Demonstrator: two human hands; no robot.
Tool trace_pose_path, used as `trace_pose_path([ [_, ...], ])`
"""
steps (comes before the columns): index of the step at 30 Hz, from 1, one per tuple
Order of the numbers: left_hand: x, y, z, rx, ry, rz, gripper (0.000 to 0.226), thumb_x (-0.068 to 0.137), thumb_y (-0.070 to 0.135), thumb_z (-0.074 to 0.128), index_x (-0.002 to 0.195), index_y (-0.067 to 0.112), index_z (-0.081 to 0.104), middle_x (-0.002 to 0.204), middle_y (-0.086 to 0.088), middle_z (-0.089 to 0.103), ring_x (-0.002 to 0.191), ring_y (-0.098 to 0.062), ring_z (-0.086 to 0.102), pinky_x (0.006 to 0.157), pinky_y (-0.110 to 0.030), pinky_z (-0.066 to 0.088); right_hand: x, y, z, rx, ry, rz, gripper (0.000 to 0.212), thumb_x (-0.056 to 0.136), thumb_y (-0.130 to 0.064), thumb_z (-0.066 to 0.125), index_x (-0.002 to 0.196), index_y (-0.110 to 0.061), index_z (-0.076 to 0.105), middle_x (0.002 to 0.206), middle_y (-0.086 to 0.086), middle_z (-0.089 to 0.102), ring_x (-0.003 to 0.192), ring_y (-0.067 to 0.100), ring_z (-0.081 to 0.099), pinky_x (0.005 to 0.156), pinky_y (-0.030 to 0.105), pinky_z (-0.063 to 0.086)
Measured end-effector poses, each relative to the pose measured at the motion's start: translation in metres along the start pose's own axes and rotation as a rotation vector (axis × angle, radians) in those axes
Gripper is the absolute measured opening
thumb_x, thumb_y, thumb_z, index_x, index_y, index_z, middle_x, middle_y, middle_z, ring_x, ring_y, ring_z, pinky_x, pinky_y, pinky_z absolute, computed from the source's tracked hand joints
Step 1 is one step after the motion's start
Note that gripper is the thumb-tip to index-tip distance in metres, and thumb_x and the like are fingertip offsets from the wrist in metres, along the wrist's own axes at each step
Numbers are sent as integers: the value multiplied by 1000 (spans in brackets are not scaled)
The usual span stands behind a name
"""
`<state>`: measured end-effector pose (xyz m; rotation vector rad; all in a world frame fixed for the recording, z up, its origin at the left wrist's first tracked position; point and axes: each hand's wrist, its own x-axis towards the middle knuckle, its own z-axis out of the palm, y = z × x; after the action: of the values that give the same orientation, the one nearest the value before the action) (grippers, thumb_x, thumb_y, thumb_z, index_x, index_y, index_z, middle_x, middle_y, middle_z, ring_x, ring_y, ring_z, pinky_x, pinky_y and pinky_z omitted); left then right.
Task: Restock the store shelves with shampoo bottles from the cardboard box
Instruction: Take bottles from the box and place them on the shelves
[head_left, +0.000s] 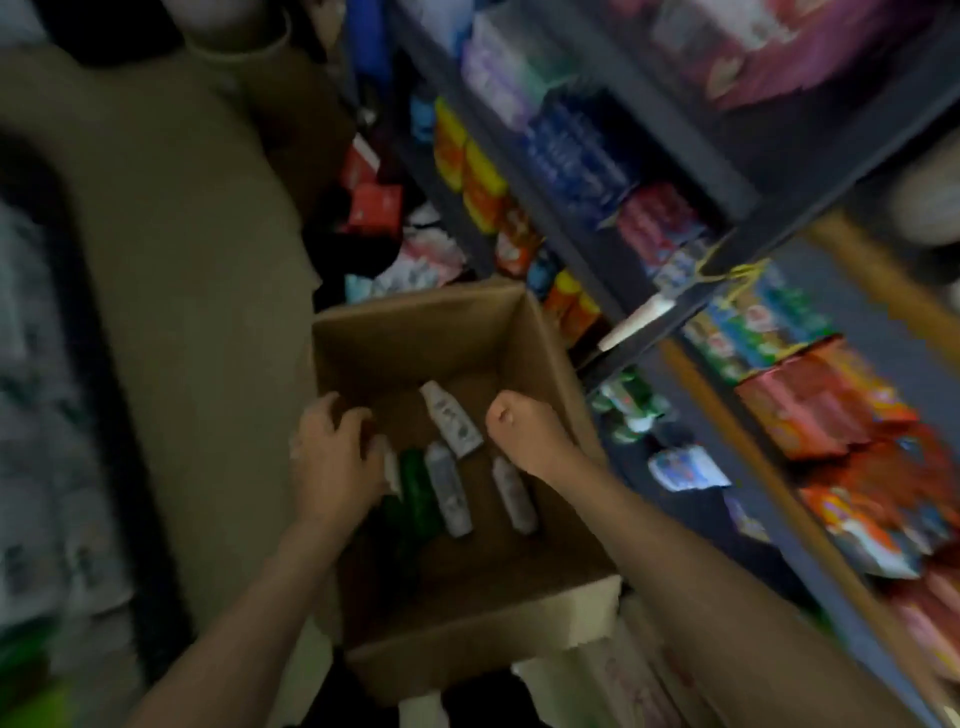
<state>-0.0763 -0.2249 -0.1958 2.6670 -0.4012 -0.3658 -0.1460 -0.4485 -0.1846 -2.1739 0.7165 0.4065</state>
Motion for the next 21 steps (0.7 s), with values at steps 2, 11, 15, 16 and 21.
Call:
trace_pose_path([
  [2,7,-18,9,48,30,-9,58,88,15,67,142,13,48,159,-16,27,150,-36,16,118,-56,18,27,16,38,29,-71,80,13,97,-20,51,90,-11,59,85,1,57,84,21,57,69,30,44],
  [11,127,-4,40,282,95,207,86,89,35,58,159,16,12,166,-14,10,153,-35,3,121,-60,4,121,61,93,45,-106,366,21,97,-22,56,116,-11,57,117,11,60,101,23,57,79,33,48],
  [15,155,1,62,369,162,184,100,83,50,64,158,15,8,161,-20,22,149,-42,15,116,-68,9,159,77,112,80,-125,462,52,97,-23,57,145,-10,40,136,14,52,120,29,54,86,34,47],
  [16,157,3,69,396,183,169,104,81,54,65,158,14,8,159,-22,25,148,-44,18,115,-70,10,170,82,118,79,-124,476,52,97,-23,58,144,-9,40,138,15,51,121,30,53,89,35,47],
  [21,169,10,92,485,269,107,127,66,74,69,156,7,9,155,-28,27,145,-50,22,112,-72,11,200,98,155,124,-157,455,57,93,-28,62,143,-9,42,142,15,50,125,32,52,98,33,44],
])
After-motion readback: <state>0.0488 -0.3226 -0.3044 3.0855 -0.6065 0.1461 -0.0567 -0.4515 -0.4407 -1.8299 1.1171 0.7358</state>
